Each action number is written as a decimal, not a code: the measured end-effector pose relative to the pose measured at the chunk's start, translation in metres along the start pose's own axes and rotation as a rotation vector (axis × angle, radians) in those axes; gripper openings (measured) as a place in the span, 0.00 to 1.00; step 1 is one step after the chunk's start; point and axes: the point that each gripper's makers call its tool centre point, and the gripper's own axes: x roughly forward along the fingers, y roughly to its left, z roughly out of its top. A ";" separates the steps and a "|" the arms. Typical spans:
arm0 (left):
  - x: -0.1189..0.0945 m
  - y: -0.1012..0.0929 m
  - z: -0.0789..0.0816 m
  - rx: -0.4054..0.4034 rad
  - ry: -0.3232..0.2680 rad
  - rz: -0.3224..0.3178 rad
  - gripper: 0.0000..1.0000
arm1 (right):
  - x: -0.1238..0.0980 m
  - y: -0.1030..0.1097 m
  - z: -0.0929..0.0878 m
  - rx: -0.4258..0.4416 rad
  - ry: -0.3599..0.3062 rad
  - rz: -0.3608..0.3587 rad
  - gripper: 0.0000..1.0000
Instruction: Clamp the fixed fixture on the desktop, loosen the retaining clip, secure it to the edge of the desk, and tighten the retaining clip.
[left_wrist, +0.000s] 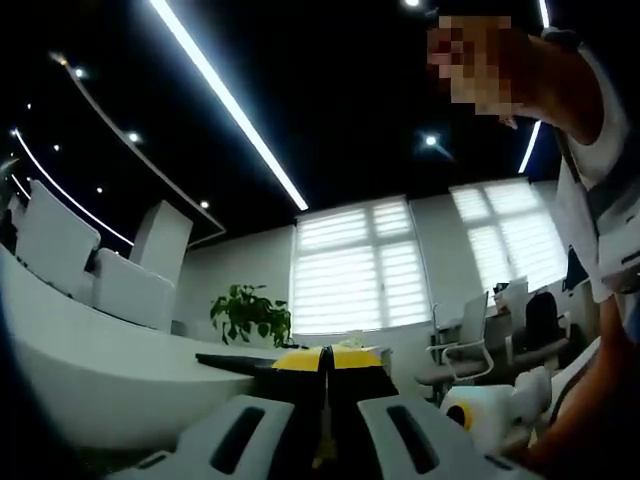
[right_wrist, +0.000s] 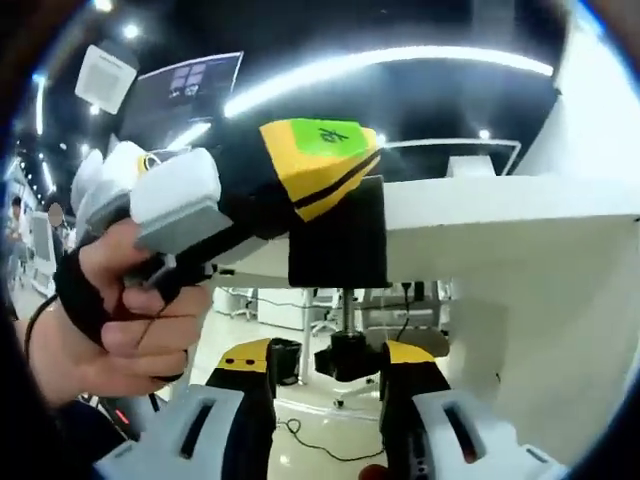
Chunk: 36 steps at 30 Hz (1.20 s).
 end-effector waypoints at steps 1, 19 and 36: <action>0.000 0.000 0.000 -0.001 -0.001 0.000 0.02 | 0.001 -0.003 -0.001 0.004 0.005 -0.008 0.31; -0.003 0.000 -0.001 -0.013 -0.009 -0.010 0.02 | 0.007 0.003 -0.005 -0.007 0.061 0.482 0.24; -0.002 -0.001 -0.003 -0.007 -0.006 -0.013 0.02 | 0.007 -0.001 -0.005 0.021 0.000 0.371 0.29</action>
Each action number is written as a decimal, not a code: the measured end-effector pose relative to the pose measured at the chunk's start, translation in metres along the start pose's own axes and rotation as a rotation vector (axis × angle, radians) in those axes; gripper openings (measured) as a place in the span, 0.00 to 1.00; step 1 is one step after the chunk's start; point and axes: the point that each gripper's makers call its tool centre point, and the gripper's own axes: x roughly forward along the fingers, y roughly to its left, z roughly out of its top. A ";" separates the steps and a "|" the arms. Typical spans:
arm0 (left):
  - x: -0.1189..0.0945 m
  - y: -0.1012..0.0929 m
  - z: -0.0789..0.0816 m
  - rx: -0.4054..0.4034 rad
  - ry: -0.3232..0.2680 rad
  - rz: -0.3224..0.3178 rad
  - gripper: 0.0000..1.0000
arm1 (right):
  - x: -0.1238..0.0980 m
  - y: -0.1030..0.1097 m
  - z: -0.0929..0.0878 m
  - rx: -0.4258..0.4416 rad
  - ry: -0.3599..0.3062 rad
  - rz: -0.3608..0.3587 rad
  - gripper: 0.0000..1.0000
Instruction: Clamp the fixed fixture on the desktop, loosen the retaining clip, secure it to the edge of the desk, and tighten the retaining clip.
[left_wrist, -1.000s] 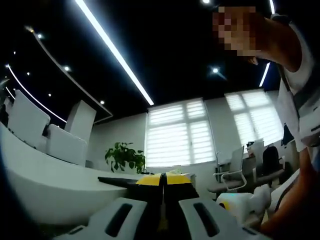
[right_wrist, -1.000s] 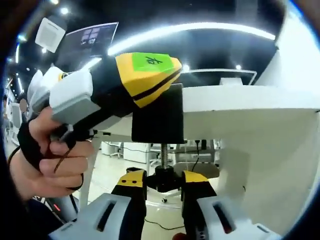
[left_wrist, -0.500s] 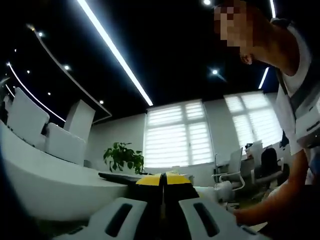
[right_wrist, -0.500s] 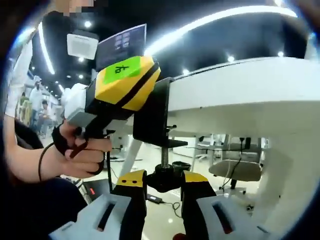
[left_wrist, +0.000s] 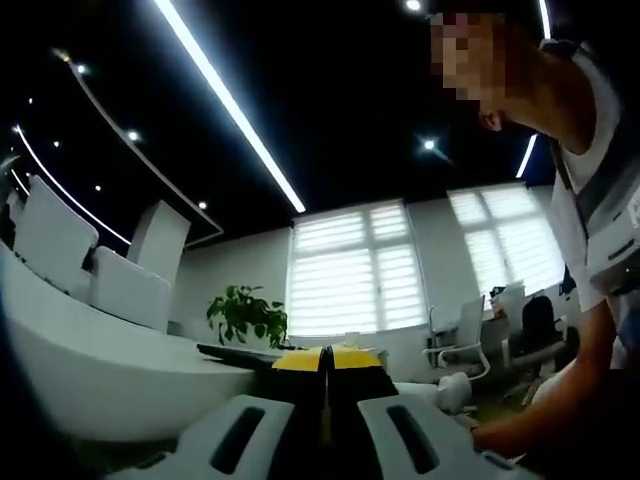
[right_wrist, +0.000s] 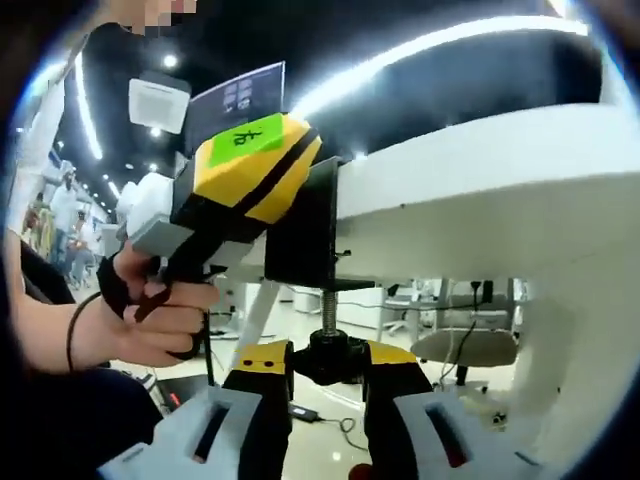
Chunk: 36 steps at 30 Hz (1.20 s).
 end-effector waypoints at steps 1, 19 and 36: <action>0.000 0.000 -0.001 0.005 0.002 0.001 0.02 | -0.001 0.000 0.001 -0.011 0.002 -0.022 0.34; -0.001 0.000 -0.002 0.011 0.009 0.000 0.02 | -0.008 -0.007 -0.001 -0.041 0.050 -0.406 0.42; -0.001 -0.001 -0.002 0.043 0.021 0.009 0.02 | -0.009 -0.003 0.011 -0.039 0.018 -0.517 0.34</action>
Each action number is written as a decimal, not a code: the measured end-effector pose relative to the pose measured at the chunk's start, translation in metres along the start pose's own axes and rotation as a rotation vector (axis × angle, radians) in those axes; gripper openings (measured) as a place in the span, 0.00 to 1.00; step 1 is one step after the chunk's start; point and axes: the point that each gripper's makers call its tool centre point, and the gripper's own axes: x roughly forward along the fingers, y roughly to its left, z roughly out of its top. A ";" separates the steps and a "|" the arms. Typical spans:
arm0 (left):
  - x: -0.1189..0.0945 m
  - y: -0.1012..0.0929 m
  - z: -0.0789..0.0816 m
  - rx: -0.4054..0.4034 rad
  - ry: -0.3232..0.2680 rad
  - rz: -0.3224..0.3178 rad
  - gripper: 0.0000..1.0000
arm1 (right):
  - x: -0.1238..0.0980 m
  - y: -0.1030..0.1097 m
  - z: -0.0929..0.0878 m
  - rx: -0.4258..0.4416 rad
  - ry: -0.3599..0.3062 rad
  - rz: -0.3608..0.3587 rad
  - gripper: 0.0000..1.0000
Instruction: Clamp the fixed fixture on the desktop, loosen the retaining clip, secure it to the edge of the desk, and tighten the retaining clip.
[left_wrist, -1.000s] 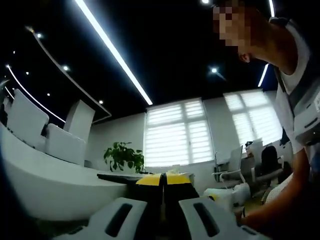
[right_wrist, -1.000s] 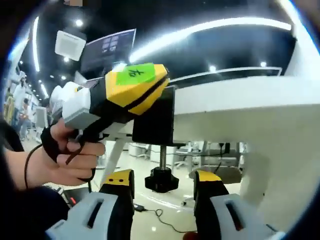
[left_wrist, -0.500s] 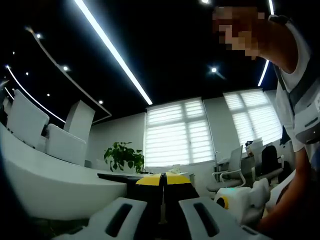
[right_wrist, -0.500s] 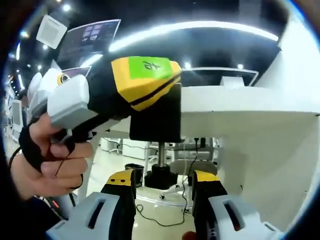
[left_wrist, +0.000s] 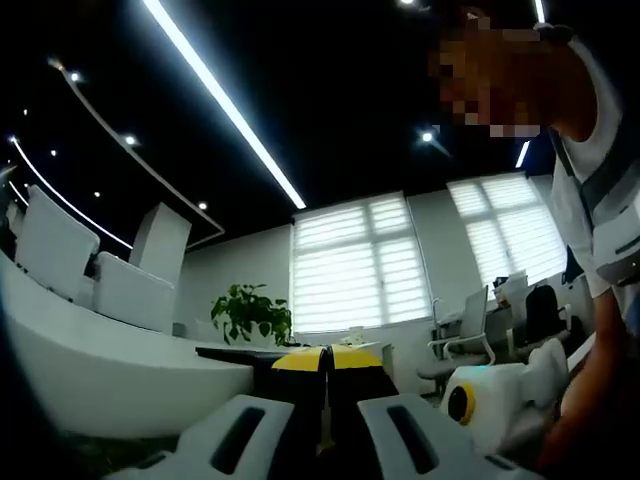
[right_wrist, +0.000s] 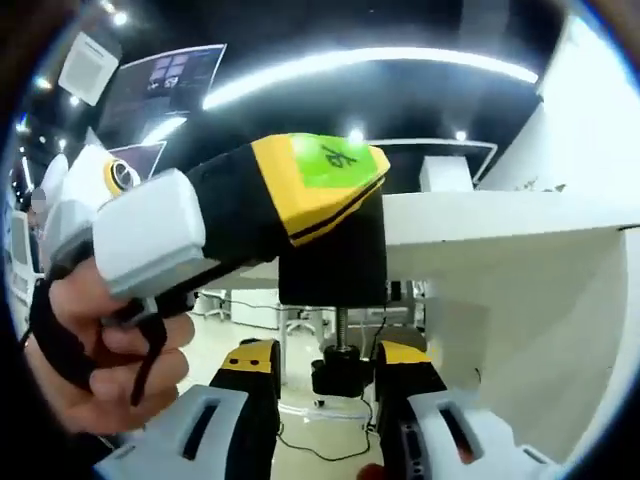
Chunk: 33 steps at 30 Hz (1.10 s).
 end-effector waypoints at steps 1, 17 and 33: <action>0.000 0.001 0.000 -0.003 0.001 0.001 0.02 | 0.000 -0.002 -0.003 -0.045 0.013 -0.013 0.32; 0.000 0.001 0.001 -0.021 -0.015 0.000 0.02 | -0.001 0.007 -0.004 -0.042 -0.051 0.299 0.23; -0.002 0.001 0.000 -0.031 -0.017 -0.001 0.02 | 0.007 0.012 -0.008 0.045 0.011 0.540 0.23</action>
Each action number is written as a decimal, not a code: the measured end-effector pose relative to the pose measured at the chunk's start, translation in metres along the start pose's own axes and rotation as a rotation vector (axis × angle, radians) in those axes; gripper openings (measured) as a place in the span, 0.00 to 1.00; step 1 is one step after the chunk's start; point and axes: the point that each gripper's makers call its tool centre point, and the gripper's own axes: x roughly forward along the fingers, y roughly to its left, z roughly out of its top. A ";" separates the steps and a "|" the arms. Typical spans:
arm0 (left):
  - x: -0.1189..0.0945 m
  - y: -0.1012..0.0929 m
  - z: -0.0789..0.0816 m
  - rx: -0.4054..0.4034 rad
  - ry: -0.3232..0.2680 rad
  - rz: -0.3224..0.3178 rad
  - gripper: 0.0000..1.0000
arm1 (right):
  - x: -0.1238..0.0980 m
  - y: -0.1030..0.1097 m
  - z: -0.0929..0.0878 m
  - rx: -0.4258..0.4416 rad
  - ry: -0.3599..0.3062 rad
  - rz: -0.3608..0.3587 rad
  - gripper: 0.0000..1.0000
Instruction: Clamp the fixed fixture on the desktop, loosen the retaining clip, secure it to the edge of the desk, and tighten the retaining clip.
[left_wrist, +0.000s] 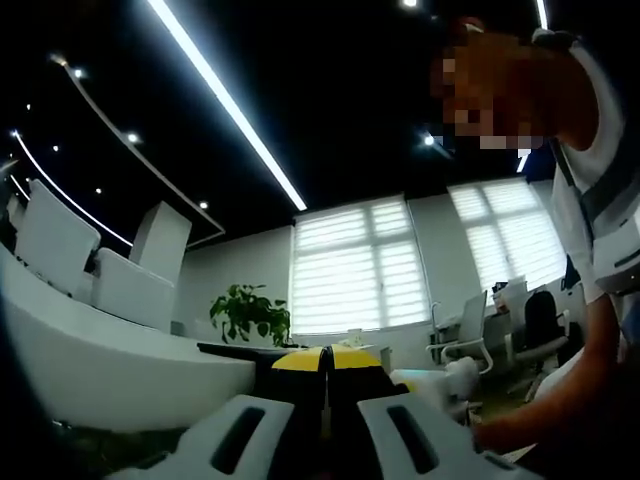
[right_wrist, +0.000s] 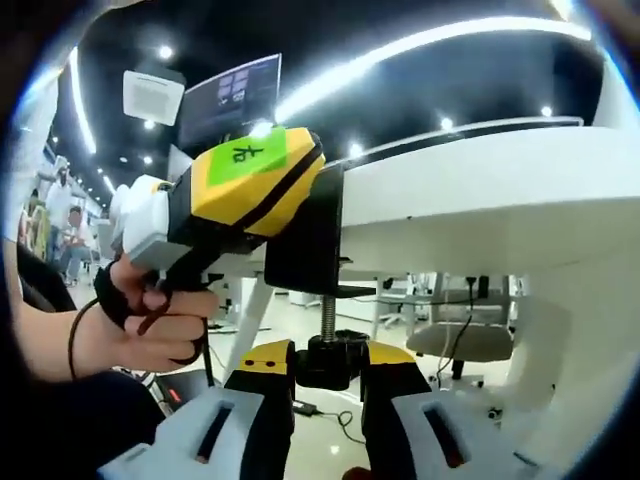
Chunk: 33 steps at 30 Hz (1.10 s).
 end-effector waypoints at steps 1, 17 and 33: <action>0.000 0.000 0.000 0.000 0.000 0.000 0.02 | 0.000 0.001 0.000 0.002 -0.004 0.002 0.23; 0.001 0.000 -0.001 0.005 0.004 0.009 0.02 | -0.022 0.001 0.010 -0.144 0.051 -0.313 0.46; 0.002 0.000 0.000 0.010 0.001 0.012 0.02 | -0.020 -0.009 0.001 0.007 0.068 -0.672 0.38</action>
